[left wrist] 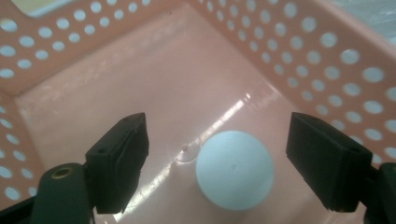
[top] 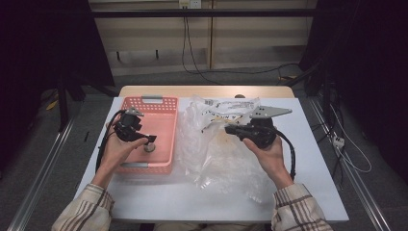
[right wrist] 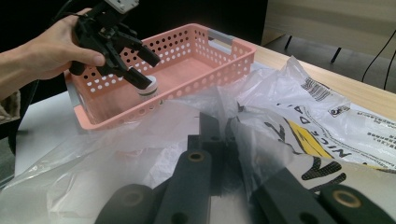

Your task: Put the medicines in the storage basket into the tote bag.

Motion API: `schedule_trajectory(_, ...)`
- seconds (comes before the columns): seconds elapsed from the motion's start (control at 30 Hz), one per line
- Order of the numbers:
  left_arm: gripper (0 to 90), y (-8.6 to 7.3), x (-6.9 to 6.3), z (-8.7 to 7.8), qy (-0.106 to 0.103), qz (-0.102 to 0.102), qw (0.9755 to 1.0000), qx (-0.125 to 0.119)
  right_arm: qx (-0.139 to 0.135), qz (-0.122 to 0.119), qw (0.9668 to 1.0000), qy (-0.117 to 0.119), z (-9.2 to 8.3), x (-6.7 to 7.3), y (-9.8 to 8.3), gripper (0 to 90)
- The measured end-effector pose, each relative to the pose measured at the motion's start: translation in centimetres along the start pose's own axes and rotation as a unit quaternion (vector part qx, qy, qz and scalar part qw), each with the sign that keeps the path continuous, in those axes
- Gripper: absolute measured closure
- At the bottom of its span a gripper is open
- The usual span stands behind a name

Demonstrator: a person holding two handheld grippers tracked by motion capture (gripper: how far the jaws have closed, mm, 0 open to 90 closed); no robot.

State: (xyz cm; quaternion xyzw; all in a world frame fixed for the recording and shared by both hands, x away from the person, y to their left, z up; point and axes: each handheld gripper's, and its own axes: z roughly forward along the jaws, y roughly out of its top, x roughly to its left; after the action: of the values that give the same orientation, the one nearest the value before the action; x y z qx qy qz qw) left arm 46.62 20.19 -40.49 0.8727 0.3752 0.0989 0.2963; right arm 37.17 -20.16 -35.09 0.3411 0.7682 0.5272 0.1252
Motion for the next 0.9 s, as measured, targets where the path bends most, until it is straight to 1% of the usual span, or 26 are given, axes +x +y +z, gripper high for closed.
schedule_trajectory(0.03,23.7,-0.11,0.12,0.31,0.001,-0.002,0.9999,0.012,0.001,0.000,1.0000,0.000,0.02,0.03,-0.01,90.0)
schedule_trajectory(0.07,24.4,-0.15,0.11,0.42,0.003,0.001,0.9998,0.018,0.002,0.000,1.0000,0.001,0.04,0.04,0.00,90.0)
schedule_trajectory(0.1,24.3,-0.21,0.03,0.54,0.003,0.004,0.9998,0.019,0.002,0.000,1.0000,0.001,0.06,0.05,0.00,90.0)
schedule_trajectory(0.13,24.9,-0.24,0.02,0.66,-0.007,0.001,0.9998,0.020,0.002,0.000,1.0000,0.001,0.09,0.04,0.00,90.0)
schedule_trajectory(0.23,31.2,-0.19,0.00,0.60,-0.002,0.008,0.9996,0.027,0.004,0.000,1.0000,0.001,0.21,0.03,-0.04,90.0)
schedule_trajectory(0.27,33.0,-0.20,-0.06,0.61,-0.003,0.013,0.9994,0.031,0.004,0.000,1.0000,0.001,0.24,0.03,-0.06,90.0)
schedule_trajectory(0.3,34.5,-0.20,-0.12,0.60,-0.006,0.022,0.9991,0.037,0.005,-0.001,1.0000,0.001,0.25,0.02,-0.07,90.0)
schedule_trajectory(0.37,35.9,-0.15,-0.34,0.62,0.002,0.029,0.9987,0.041,0.005,-0.001,1.0000,-0.001,0.27,0.01,-0.08,90.0)
schedule_trajectory(0.4,36.1,-0.12,-0.37,0.62,-0.002,0.031,0.9987,0.041,0.004,0.000,1.0000,-0.001,0.27,0.02,-0.08,90.0)
schedule_trajectory(0.43,38.2,-0.10,-0.36,0.54,-0.010,0.030,0.9988,0.038,0.004,0.000,1.0000,-0.001,0.27,0.04,-0.07,90.0)
schedule_trajectory(0.47,41.8,-0.09,-0.32,0.48,-0.011,0.030,0.9987,0.040,0.005,-0.001,1.0000,-0.001,0.28,0.08,-0.07,90.0)
schedule_trajectory(0.5,42.5,-0.12,-0.28,0.51,-0.010,0.030,0.9986,0.042,0.005,-0.002,1.0000,-0.001,0.29,0.10,-0.07,90.0)
schedule_trajectory(0.57,41.9,-0.20,-0.13,0.68,-0.014,0.031,0.9982,0.049,0.007,-0.003,1.0000,-0.001,0.33,0.11,-0.09,90.0)
schedule_trajectory(0.67,41.3,-0.19,-0.14,0.84,-0.014,0.031,0.9981,0.052,0.008,-0.004,1.0000,-0.001,0.39,0.14,-0.10,90.0)
schedule_trajectory(0.73,41.7,-0.19,-0.20,0.95,-0.012,0.036,0.9975,0.059,0.008,-0.004,1.0000,-0.002,0.41,0.15,-0.08,90.0)
schedule_trajectory(0.77,41.7,-0.24,-0.18,1.09,-0.013,0.035,0.9975,0.061,0.008,-0.004,1.0000,-0.002,0.41,0.15,-0.06,90.0)
schedule_trajectory(0.8,42.0,-0.29,-0.14,1.22,-0.018,0.032,0.9973,0.063,0.007,-0.004,1.0000,-0.002,0.41,0.16,-0.05,90.0)
schedule_trajectory(0.87,47.5,-0.30,-0.15,1.28,-0.024,0.037,0.9971,0.062,0.007,-0.004,1.0000,-0.002,0.39,0.16,-0.04,90.0)
schedule_trajectory(0.9,50.0,-0.24,-0.23,1.20,-0.022,0.040,0.9968,0.066,0.007,-0.004,1.0000,-0.002,0.38,0.14,-0.06,90.0)
